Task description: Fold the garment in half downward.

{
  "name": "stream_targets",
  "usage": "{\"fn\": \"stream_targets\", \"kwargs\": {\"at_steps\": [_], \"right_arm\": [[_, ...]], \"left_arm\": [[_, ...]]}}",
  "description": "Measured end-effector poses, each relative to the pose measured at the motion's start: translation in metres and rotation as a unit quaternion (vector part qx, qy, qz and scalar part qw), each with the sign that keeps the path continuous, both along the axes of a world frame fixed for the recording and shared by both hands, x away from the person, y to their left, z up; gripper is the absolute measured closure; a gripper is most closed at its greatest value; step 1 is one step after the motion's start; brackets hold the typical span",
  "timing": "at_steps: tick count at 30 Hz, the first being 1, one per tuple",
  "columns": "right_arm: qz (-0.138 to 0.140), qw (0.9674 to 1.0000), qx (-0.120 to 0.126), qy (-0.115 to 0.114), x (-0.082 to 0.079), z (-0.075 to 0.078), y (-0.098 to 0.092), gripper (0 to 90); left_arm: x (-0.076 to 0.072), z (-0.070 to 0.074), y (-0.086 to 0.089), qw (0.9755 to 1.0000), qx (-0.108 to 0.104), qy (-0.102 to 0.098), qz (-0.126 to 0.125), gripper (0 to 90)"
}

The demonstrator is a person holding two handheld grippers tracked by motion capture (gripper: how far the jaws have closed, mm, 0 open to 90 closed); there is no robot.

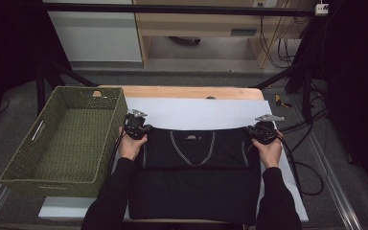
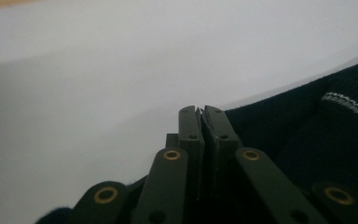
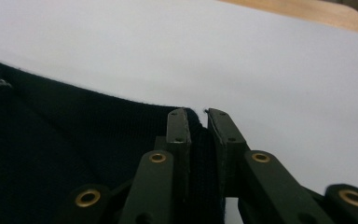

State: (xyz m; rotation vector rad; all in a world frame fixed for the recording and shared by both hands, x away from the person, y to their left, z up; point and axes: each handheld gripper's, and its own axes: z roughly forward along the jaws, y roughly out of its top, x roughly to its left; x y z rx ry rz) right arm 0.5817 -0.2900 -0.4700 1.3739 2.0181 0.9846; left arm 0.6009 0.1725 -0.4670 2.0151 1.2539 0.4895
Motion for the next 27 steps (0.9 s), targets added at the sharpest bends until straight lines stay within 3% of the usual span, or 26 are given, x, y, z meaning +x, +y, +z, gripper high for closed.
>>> {"fn": "stream_targets", "kwargs": {"at_steps": [4,6,7,9,11,14,17,21,27], "right_arm": [[-0.006,0.9999,0.005,0.008,0.0,-0.006,-0.002,74.4],[-0.005,1.0,-0.004,0.004,-0.002,-0.005,0.0,68.1],[-0.008,1.0,-0.005,-0.004,-0.004,-0.002,0.0,61.9],[-0.006,0.9997,-0.004,-0.025,-0.009,0.005,-0.002,55.6],[-0.015,0.9993,0.014,-0.033,-0.016,0.012,-0.005,43.4],[-0.013,0.9988,0.022,-0.042,-0.03,0.023,-0.006,36.1],[0.005,0.9986,0.035,-0.039,-0.044,0.03,-0.003,27.7],[0.02,0.9973,0.057,-0.04,-0.06,0.037,-0.002,25.5],[0.027,0.9978,0.058,-0.017,-0.066,0.033,0.001,27.8]], "left_arm": [[0.001,-0.001,0.003,0.9993,-0.028,0.015,0.017,80.2],[-0.003,0.004,0.005,0.9988,-0.038,0.001,0.029,69.3],[-0.006,0.008,0.007,0.998,-0.054,-0.006,0.032,62.3],[-0.013,0.016,0.01,0.997,-0.07,-0.018,0.028,50.7],[-0.021,0.022,0.013,0.9961,-0.084,-0.025,0.012,35.9],[-0.038,0.028,0.018,0.9938,-0.107,-0.032,-0.003,27.2],[-0.054,0.03,0.02,0.9938,-0.1,-0.041,-0.024,18.9],[-0.069,0.029,0.022,0.9932,-0.104,-0.044,-0.027,12.7],[-0.067,0.016,0.021,0.9961,-0.083,-0.026,-0.017,12.8]]}}
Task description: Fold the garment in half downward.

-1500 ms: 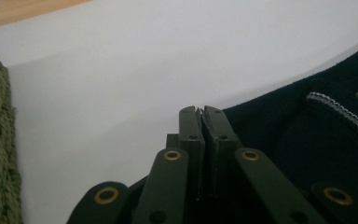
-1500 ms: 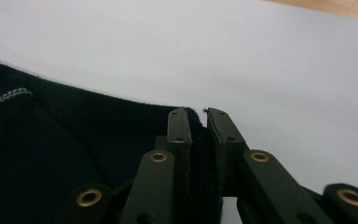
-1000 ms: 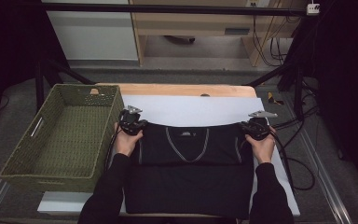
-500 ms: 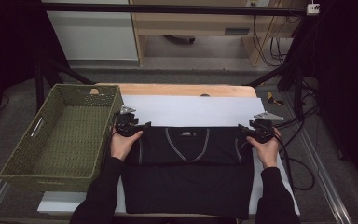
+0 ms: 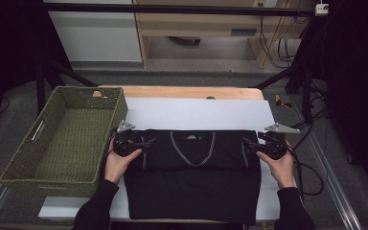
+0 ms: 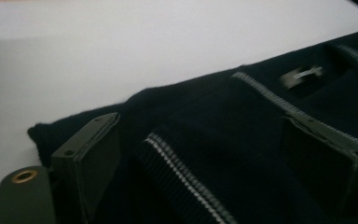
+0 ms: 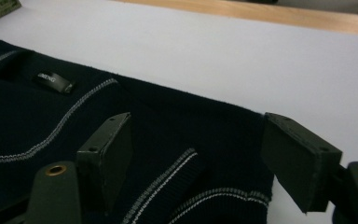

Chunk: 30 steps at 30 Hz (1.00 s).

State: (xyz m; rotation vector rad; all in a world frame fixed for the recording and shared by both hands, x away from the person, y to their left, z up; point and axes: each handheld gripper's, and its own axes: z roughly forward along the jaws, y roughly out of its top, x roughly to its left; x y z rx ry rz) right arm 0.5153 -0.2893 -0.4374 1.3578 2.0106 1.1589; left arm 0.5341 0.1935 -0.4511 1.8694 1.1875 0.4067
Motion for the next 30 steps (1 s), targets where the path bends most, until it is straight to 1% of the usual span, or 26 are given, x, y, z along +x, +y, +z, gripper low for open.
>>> {"fn": "stream_targets", "kwargs": {"at_steps": [2,5,6,7,8,9,10,11,12,13,15,16,18,21,23,25,27,28,30], "right_arm": [[0.001,0.9999,0.003,0.011,0.002,-0.003,0.003,30.6],[0.004,0.9997,-0.001,0.025,0.007,-0.009,0.008,33.6],[0.003,0.9995,-0.008,0.031,0.009,-0.012,0.01,34.0],[0.002,0.9993,-0.01,0.036,0.011,-0.014,0.011,34.9],[0.002,0.999,-0.014,0.041,0.013,-0.017,0.013,35.6],[0.0,0.9988,-0.018,0.047,0.015,-0.019,0.014,36.9],[-0.002,0.9985,-0.024,0.049,0.018,-0.022,0.016,39.4],[-0.001,0.9983,-0.031,0.049,0.02,-0.024,0.016,40.6],[-0.003,0.9979,-0.034,0.055,0.022,-0.026,0.017,41.2],[-0.003,0.9975,-0.039,0.058,0.023,-0.029,0.018,42.1],[0.0,0.9965,-0.05,0.067,0.026,-0.033,0.018,42.7],[-0.001,0.9964,-0.047,0.07,0.026,-0.034,0.019,43.5],[0.0,0.9965,-0.048,0.069,0.027,-0.035,0.018,44.3],[-0.001,0.9965,-0.045,0.07,0.028,-0.035,0.018,48.2],[0.0,0.9964,-0.038,0.076,0.028,-0.036,0.019,52.3],[0.008,0.9963,-0.035,0.078,0.028,-0.036,0.019,58.7],[0.01,0.9961,-0.034,0.08,0.027,-0.036,0.019,61.8],[0.011,0.9959,-0.034,0.084,0.027,-0.035,0.019,63.7],[0.011,0.9961,-0.027,0.084,0.027,-0.035,0.019,70.8]], "left_arm": [[0.003,-0.004,0.002,0.9998,0.016,0.006,0.007,16.5],[0.007,-0.008,0.004,0.9995,0.025,0.016,0.015,22.1],[0.007,-0.009,0.004,0.9994,0.026,0.018,0.016,24.2],[0.008,-0.01,0.004,0.9994,0.026,0.02,0.013,27.6],[0.009,-0.011,0.003,0.9993,0.03,0.02,0.011,29.5],[0.01,-0.012,0.002,0.999,0.039,0.019,0.01,32.4],[0.01,-0.013,0.002,0.999,0.04,0.018,0.01,37.7],[0.011,-0.014,0.002,0.999,0.038,0.023,0.009,40.6],[0.012,-0.015,0.002,0.9989,0.038,0.027,0.009,42.8],[0.012,-0.017,0.002,0.9986,0.044,0.029,0.007,44.7],[0.013,-0.018,0.003,0.9984,0.045,0.034,0.006,47.9],[0.013,-0.019,0.003,0.9983,0.046,0.035,0.007,50.6],[0.013,-0.019,0.002,0.9984,0.046,0.033,0.007,54.9],[0.014,-0.02,0.003,0.9984,0.043,0.033,0.013,62.9],[0.014,-0.02,0.004,0.9983,0.042,0.036,0.016,68.8],[0.014,-0.02,0.003,0.9982,0.046,0.036,0.015,73.4],[0.013,-0.019,0.003,0.9983,0.044,0.036,0.015,77.9],[0.013,-0.019,0.003,0.9983,0.044,0.036,0.015,79.6],[0.012,-0.017,0.002,0.9985,0.041,0.033,0.016,81.4]]}}
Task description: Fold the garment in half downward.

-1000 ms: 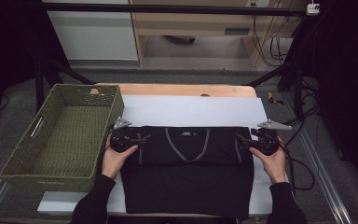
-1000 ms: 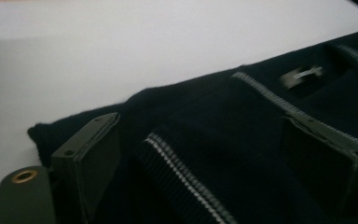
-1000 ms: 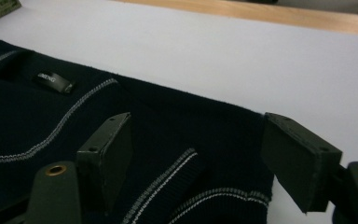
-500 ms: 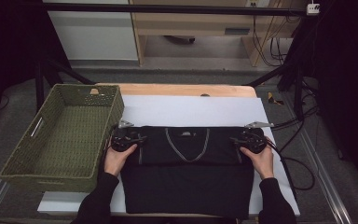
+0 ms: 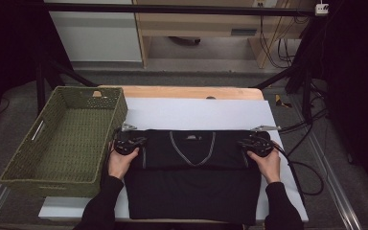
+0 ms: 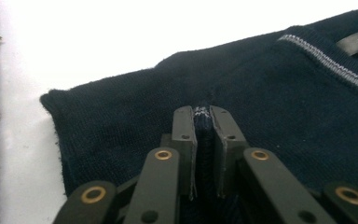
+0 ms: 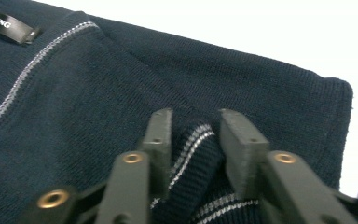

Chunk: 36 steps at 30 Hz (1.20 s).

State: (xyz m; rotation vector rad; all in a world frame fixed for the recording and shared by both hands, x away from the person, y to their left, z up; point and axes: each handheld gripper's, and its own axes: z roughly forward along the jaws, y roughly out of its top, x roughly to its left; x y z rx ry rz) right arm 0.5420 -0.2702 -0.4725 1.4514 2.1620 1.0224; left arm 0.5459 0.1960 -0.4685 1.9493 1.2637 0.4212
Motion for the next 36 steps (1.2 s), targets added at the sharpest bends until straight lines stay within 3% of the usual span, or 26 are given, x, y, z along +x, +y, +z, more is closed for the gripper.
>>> {"fn": "stream_targets", "kwargs": {"at_steps": [3,7,12,18,24,36], "right_arm": [[0.003,1.0,0.005,0.003,-0.001,0.002,0.0,77.4],[0.004,1.0,0.002,-0.008,-0.003,0.004,-0.001,79.6],[0.003,0.9993,0.027,-0.025,-0.014,0.018,-0.007,79.9],[0.019,0.9974,0.05,-0.048,-0.04,0.038,-0.011,80.3],[0.033,0.9949,0.062,-0.072,-0.065,0.052,-0.012,80.6],[0.054,0.991,0.076,-0.096,-0.11,0.061,-0.013,80.8]], "left_arm": [[-0.002,0.002,-0.001,1.0,0.004,-0.006,0.001,82.3],[-0.007,0.006,-0.001,0.9998,0.001,-0.019,0.003,82.8],[-0.023,0.023,-0.004,0.9984,-0.002,-0.055,-0.012,83.0],[-0.047,0.041,-0.004,0.9957,-0.016,-0.081,-0.041,83.1],[-0.072,0.048,-0.001,0.9932,-0.041,-0.09,-0.062,83.1],[-0.125,0.049,0.004,0.9888,-0.04,-0.109,-0.094,83.0]]}}
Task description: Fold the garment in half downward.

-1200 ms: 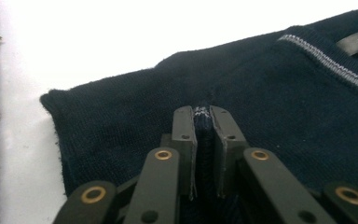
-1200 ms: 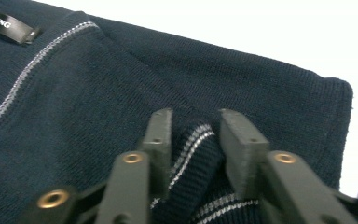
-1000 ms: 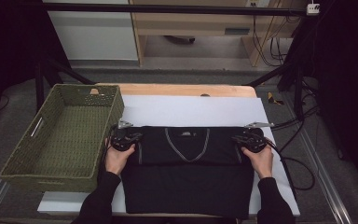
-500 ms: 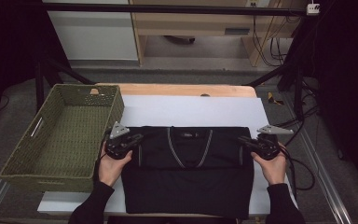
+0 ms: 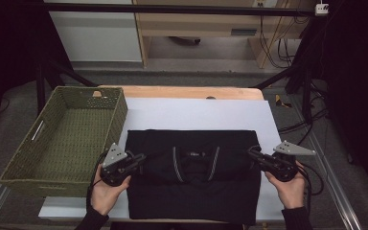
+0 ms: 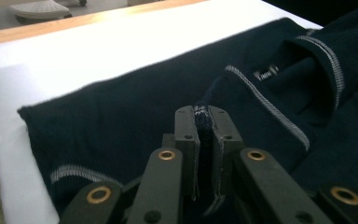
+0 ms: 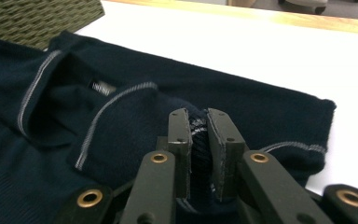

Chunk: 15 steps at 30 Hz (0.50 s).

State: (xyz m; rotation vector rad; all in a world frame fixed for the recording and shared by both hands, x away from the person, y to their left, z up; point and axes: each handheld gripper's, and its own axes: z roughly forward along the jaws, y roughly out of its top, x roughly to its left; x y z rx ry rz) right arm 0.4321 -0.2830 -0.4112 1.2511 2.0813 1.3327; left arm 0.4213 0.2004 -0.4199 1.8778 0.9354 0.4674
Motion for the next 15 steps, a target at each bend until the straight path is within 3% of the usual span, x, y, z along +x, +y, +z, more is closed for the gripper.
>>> {"fn": "stream_targets", "kwargs": {"at_steps": [9,15], "right_arm": [[0.025,0.9997,0.001,0.003,-0.02,-0.005,0.001,80.7],[0.027,0.9991,-0.008,0.031,-0.033,-0.02,0.0,80.4]], "left_arm": [[-0.025,-0.01,0.01,0.9998,-0.009,0.009,-0.014,82.9],[-0.034,-0.019,0.014,0.9993,-0.011,0.028,-0.023,82.7]]}}
